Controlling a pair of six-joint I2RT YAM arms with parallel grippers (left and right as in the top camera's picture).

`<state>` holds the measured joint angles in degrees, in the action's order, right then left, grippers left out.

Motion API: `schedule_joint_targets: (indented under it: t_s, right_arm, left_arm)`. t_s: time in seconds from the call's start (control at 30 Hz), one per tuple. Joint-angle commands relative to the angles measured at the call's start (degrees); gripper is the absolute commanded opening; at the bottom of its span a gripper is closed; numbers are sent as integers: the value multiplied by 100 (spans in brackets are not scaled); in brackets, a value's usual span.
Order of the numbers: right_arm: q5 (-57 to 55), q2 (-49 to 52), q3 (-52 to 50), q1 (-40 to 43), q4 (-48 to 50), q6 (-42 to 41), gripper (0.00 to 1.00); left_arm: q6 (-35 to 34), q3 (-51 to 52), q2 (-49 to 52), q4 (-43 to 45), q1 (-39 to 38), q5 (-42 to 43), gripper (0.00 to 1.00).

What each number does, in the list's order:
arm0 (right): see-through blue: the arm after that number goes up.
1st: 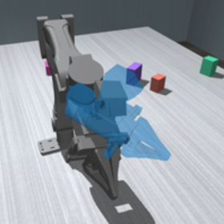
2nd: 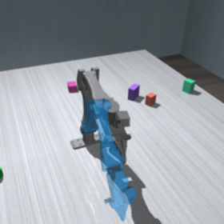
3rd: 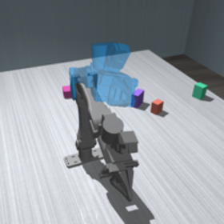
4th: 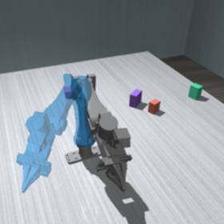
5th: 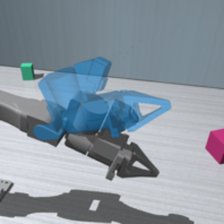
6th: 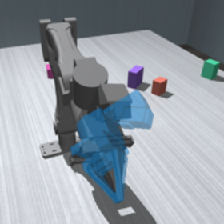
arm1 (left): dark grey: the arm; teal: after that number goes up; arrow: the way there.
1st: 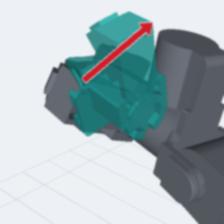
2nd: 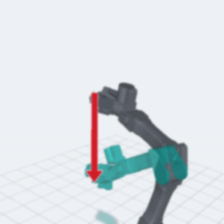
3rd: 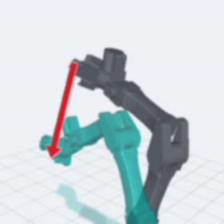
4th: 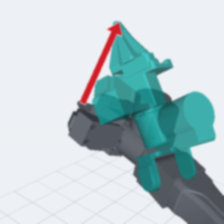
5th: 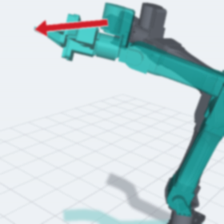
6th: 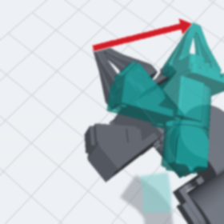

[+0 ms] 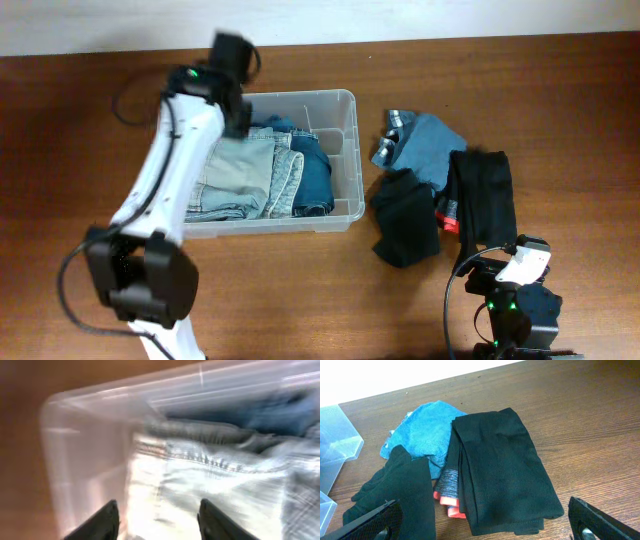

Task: Pack container
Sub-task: 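Raise the left gripper out of the bin to the left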

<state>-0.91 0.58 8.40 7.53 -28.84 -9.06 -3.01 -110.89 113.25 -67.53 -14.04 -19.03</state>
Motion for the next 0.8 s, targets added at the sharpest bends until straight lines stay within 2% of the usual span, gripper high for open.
schedule_joint_targets:
  t_s: [0.0, 0.23, 0.27, 0.3, 0.5, 0.77]
  right_arm:
    - [28, -37, -37, 37, -7, -46, 98]
    - [28, -37, -37, 37, -7, -46, 98]
    - [28, -37, -37, 37, -7, -46, 98]
    - [28, -37, -37, 37, -7, -46, 99]
    - [28, -37, -37, 37, -7, -46, 98]
    - [22, -37, -37, 37, 153, -48, 98]
  left_arm:
    - [-31, -1344, -721, -647, 90, -245, 59]
    - [-629, -2551, -1137, -1976, 844, -216, 72]
    - [-708, -2573, -1215, -2131, 992, -197, 77]
    - [-708, -2573, -1279, -2245, 1132, -138, 99]
    - [-702, -2551, -1335, -2782, 1718, -26, 99]
    - [-704, -2551, -1333, -2769, 1731, -24, 99]
